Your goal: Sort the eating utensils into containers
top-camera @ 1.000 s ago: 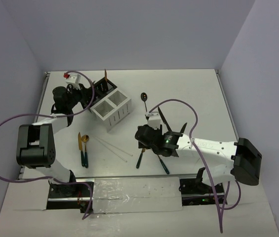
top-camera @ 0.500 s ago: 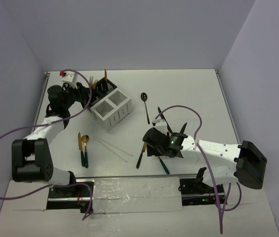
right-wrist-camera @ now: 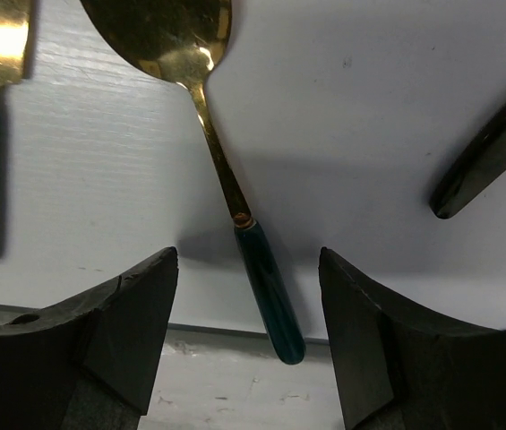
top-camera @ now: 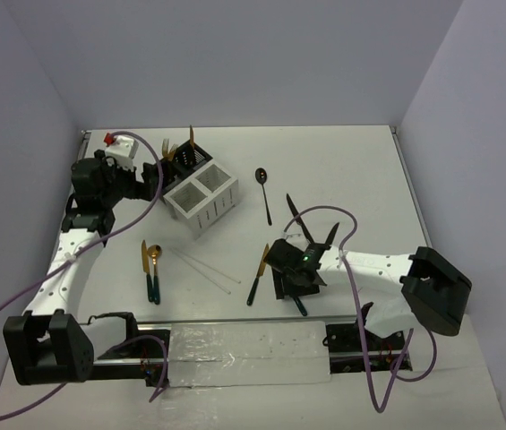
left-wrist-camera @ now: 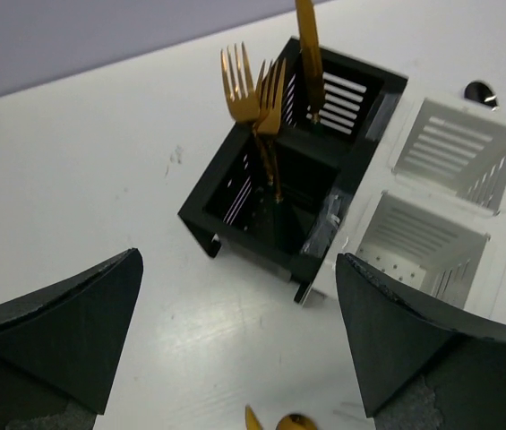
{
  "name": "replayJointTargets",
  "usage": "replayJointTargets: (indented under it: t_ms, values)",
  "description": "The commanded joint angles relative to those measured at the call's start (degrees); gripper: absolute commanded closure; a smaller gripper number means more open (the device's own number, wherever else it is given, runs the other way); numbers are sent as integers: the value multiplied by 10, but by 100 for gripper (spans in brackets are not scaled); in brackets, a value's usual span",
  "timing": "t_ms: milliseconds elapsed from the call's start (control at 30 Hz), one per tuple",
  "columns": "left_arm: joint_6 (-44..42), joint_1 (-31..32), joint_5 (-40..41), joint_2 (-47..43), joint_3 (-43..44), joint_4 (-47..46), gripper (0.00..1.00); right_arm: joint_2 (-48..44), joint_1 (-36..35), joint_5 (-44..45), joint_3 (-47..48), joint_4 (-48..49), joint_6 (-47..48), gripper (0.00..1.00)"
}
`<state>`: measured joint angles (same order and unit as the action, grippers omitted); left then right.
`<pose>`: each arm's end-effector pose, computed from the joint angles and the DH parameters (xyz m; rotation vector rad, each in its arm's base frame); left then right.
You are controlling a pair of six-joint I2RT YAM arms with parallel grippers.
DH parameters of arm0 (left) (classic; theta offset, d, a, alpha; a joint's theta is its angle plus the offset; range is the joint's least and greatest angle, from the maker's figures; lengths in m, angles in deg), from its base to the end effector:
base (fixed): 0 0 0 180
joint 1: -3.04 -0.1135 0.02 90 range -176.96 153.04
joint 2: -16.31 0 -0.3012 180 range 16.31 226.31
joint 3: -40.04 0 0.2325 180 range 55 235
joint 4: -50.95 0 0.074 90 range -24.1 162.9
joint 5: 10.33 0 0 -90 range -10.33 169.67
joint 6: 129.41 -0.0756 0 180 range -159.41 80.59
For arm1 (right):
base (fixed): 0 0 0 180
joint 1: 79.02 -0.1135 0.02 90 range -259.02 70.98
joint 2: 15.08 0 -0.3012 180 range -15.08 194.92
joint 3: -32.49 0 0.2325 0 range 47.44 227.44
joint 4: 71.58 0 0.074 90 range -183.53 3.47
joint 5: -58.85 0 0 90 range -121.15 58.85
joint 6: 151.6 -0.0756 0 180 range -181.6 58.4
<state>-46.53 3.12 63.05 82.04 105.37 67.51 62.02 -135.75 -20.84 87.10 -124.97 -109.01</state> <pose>0.2687 -0.0220 0.3437 0.3154 1.8312 -0.1853 0.1231 0.1630 0.1743 -0.1996 2.8399 0.1202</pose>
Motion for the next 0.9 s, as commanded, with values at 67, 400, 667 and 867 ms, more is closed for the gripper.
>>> replayJointTargets:
  t_ms: [67,400,667,867]
  values:
    - [-53,0,66,-49,-27,72,1,16,7,-24,-24,13,14,28]
    - [-76,-27,132,-105,-125,40,1,52,19,-55,-41,45,34,44]
    - [-75,-34,132,-133,-149,45,1,24,19,-33,-27,29,34,86]
    - [-73,-39,128,-142,-164,43,1,12,18,-2,-15,30,36,100]
